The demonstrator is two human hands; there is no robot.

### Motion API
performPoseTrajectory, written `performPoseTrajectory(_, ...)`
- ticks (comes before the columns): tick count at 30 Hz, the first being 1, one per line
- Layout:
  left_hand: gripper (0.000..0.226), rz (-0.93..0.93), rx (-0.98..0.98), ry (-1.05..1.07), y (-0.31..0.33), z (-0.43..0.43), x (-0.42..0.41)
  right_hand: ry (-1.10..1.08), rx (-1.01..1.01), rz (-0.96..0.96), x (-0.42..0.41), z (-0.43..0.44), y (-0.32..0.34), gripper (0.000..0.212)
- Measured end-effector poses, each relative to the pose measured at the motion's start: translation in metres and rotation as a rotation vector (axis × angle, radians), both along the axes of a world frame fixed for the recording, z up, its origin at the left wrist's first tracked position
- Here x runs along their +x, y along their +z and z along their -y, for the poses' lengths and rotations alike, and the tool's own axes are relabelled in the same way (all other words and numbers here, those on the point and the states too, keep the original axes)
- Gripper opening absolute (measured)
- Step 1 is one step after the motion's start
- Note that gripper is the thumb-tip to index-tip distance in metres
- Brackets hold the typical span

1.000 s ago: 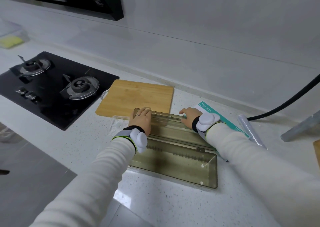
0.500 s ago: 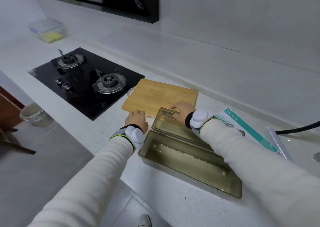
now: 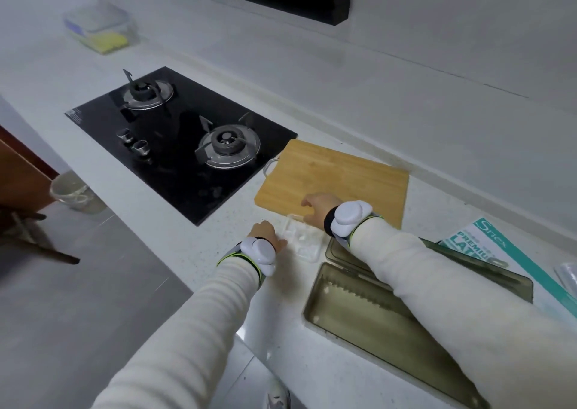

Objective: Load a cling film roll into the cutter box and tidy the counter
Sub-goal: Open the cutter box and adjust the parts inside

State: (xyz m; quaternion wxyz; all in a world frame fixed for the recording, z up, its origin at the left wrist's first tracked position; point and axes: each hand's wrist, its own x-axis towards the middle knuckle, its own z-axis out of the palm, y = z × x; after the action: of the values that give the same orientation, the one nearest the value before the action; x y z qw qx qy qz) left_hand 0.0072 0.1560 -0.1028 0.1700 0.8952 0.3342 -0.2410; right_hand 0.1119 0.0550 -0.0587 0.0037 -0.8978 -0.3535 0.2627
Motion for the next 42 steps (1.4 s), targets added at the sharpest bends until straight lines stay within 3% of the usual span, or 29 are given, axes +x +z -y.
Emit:
performPoseTrajectory(4,0.057,-0.023,-0.098,0.01,-0.021,-0.017,0.016,0.019,-0.152,-0.036,0.012,-0.031,-0.023,0.043)
performPoseTrajectory(7,0.04,-0.046,-0.177,0.005,-0.036,-0.014,0.025,0.061,-0.26,-0.001,0.022,-0.038,-0.052,0.017)
performPoseTrajectory(9,0.034,-0.045,-0.138,-0.025,-0.045,-0.015,0.03,0.074,-0.296,0.014,0.031,-0.045,-0.076,0.038)
performPoseTrajectory(11,0.034,0.005,-0.127,0.0,-0.054,-0.018,0.035,0.058,-0.323,0.007,0.033,-0.05,-0.083,0.044)
performPoseTrajectory(14,0.014,0.033,-0.188,0.057,-0.061,-0.023,0.045,0.039,-0.367,0.002,0.039,-0.056,-0.084,0.009)
performPoseTrajectory(15,0.003,0.025,-0.182,0.051,-0.061,-0.026,0.045,0.018,-0.334,-0.016,0.041,-0.056,-0.085,0.016)
performPoseTrajectory(17,0.023,0.028,-0.169,0.045,-0.062,-0.032,0.046,-0.002,-0.286,-0.049,0.04,-0.054,-0.08,0.043)
performPoseTrajectory(19,0.029,0.024,-0.177,0.033,-0.059,-0.036,0.047,0.0,-0.254,-0.044,0.038,-0.054,-0.075,0.052)
performPoseTrajectory(27,0.03,0.0,-0.196,0.0,-0.058,-0.031,0.038,-0.009,-0.193,-0.143,0.021,-0.054,-0.051,0.053)
performPoseTrajectory(31,0.013,0.079,-0.258,0.115,-0.043,-0.028,0.035,-0.04,-0.153,-0.122,0.014,-0.044,-0.05,0.046)
performPoseTrajectory(33,0.043,0.127,-0.258,0.133,-0.036,-0.027,0.034,-0.073,-0.086,-0.1,0.011,-0.037,-0.049,0.045)
performPoseTrajectory(37,0.025,0.268,-0.15,0.064,-0.013,-0.019,0.022,-0.1,0.067,-0.1,0.005,-0.031,-0.034,0.049)
performPoseTrajectory(42,0.026,0.39,-0.119,0.055,0.025,-0.002,0.001,-0.137,0.309,-0.044,-0.002,-0.013,-0.009,0.029)
